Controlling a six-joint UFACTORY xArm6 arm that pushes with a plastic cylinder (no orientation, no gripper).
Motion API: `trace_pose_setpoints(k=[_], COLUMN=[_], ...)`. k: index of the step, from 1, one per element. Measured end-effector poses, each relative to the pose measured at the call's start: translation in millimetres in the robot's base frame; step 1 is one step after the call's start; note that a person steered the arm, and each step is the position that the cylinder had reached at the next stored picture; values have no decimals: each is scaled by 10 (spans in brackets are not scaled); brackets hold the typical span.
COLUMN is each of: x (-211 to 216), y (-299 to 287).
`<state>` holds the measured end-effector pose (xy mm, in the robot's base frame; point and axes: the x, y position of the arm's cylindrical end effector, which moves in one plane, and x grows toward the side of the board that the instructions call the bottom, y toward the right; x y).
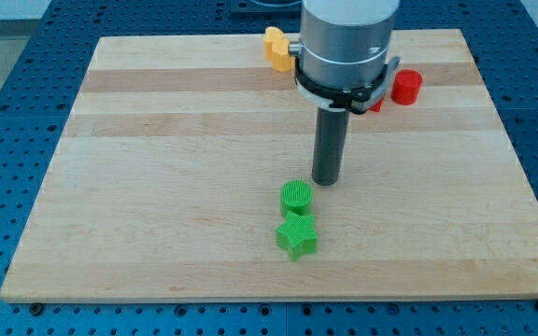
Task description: Point your arm at the blue cube
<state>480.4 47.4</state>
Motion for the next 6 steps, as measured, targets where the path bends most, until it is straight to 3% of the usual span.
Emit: trace_pose_setpoints(k=[3, 6], x=[260, 124], y=[-288, -354])
